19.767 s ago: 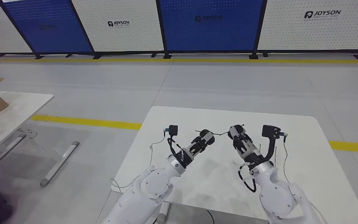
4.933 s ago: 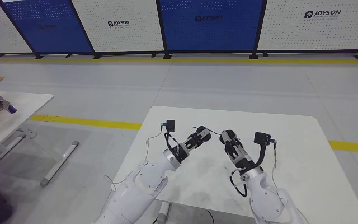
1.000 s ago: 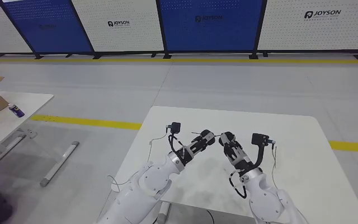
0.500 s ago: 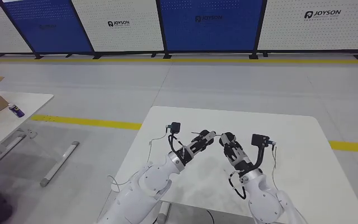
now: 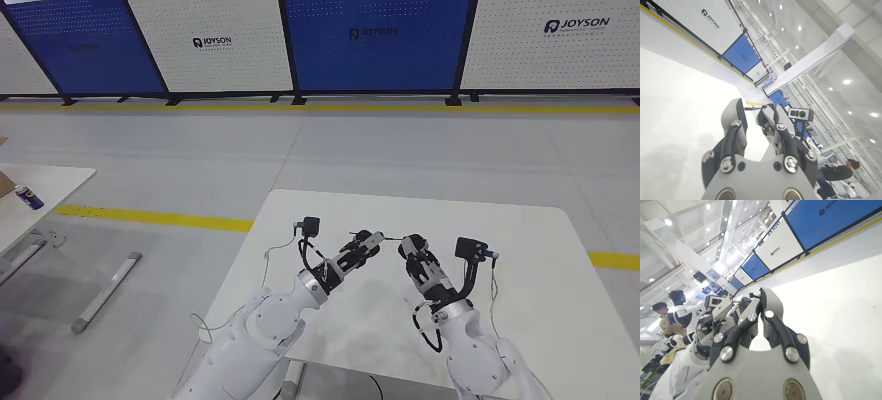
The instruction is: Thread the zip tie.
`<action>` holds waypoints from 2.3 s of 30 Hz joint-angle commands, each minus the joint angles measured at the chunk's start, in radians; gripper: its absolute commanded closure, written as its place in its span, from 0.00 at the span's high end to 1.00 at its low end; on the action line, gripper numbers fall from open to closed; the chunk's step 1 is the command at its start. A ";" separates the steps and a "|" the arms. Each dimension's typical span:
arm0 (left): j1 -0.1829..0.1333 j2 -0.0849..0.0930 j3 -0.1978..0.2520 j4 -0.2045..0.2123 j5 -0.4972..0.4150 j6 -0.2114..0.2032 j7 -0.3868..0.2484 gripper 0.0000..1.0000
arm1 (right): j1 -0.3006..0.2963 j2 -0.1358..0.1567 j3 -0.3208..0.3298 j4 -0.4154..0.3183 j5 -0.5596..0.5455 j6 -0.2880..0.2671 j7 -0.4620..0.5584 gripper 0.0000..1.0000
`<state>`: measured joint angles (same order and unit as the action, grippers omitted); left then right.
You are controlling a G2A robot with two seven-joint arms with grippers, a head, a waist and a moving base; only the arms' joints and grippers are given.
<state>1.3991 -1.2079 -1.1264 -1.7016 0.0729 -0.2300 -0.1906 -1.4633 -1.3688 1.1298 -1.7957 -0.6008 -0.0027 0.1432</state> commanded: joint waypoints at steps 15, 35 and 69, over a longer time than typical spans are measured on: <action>-0.003 -0.001 0.003 0.007 -0.005 -0.001 0.000 0.00 | 0.000 0.000 -0.002 0.002 -0.003 -0.011 0.003 0.00; 0.002 -0.010 0.000 -0.001 -0.062 0.027 0.085 0.00 | -0.011 0.005 0.006 0.005 -0.009 -0.028 0.020 1.00; 0.017 -0.018 -0.016 -0.036 -0.253 0.049 0.036 0.00 | 0.045 0.007 -0.021 0.080 -0.223 0.053 0.054 1.00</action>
<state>1.4158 -1.2250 -1.1457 -1.7395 -0.1837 -0.1793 -0.1552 -1.4230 -1.3608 1.1141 -1.7197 -0.8370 0.0493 0.1962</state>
